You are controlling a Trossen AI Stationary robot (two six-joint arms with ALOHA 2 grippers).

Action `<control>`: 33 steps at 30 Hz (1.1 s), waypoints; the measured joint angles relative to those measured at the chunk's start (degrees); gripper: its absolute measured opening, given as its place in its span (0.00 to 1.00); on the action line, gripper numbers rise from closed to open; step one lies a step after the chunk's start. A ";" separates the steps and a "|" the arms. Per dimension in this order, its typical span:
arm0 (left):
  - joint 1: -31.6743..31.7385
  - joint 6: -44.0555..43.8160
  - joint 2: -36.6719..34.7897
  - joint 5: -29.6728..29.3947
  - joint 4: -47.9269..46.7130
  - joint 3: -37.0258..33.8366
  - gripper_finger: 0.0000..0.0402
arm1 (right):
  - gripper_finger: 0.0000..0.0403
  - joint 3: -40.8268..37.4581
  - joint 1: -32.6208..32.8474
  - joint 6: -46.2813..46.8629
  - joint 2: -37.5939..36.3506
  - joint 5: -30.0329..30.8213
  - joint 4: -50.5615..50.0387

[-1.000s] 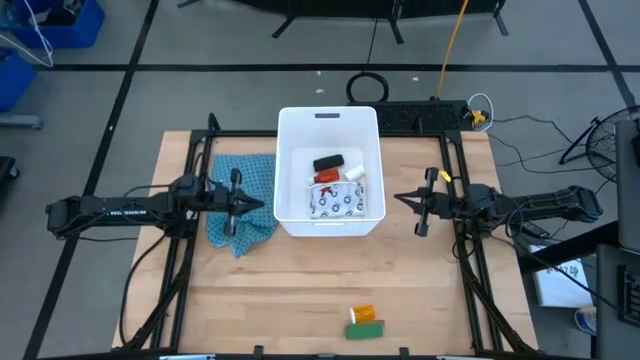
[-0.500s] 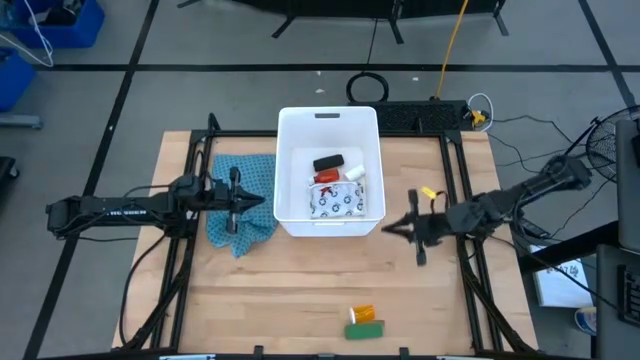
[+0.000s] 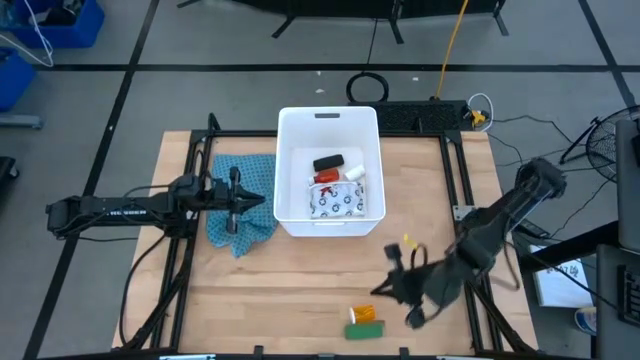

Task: Pick & place medical supplies in basket/bin
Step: Put the green bandage into the white bin

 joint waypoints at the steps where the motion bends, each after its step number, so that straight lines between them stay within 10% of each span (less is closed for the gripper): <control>1: 0.00 -0.51 0.00 -0.26 0.04 0.00 0.10 | 0.00 1.23 0.60 1.71 2.05 -0.01 -0.84; 16: 0.00 -9.57 0.00 -3.38 2.64 0.00 0.10 | 0.22 3.01 5.31 27.39 23.10 -7.47 0.11; 33: 0.00 -9.53 0.00 -4.69 2.95 0.00 0.10 | 0.51 3.01 6.66 32.27 30.03 -10.58 4.96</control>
